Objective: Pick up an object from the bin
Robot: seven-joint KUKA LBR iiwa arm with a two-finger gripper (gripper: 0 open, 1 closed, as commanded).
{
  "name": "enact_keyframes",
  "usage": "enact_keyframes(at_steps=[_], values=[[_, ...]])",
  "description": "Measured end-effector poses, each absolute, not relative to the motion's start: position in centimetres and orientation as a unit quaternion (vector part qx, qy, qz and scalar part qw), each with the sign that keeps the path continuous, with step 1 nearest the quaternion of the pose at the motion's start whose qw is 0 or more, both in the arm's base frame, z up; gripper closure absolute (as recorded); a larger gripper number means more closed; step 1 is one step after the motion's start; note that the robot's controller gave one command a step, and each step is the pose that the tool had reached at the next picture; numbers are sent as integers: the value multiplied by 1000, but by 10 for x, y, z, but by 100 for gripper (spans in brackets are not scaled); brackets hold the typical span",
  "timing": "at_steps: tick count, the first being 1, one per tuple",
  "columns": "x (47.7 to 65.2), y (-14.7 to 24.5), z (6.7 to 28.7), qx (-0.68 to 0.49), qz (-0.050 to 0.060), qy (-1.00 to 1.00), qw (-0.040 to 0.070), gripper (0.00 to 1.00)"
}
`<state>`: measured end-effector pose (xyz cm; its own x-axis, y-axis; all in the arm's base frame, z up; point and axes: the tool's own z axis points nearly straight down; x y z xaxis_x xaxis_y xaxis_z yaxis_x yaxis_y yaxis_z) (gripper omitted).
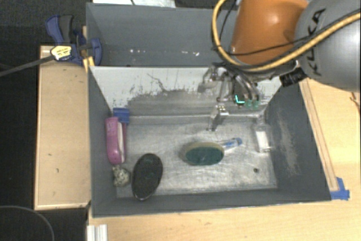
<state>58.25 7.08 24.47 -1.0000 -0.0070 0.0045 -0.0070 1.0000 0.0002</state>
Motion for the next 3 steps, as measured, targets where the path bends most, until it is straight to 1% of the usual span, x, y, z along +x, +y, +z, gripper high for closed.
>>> enact_keyframes(at_steps=[1,2,3], values=[[521,124,129,201,-1,-980,2,0],[524,54,72,117,-2,-993,-4,0],[527,55,76,117,-1,-993,-10,100]])
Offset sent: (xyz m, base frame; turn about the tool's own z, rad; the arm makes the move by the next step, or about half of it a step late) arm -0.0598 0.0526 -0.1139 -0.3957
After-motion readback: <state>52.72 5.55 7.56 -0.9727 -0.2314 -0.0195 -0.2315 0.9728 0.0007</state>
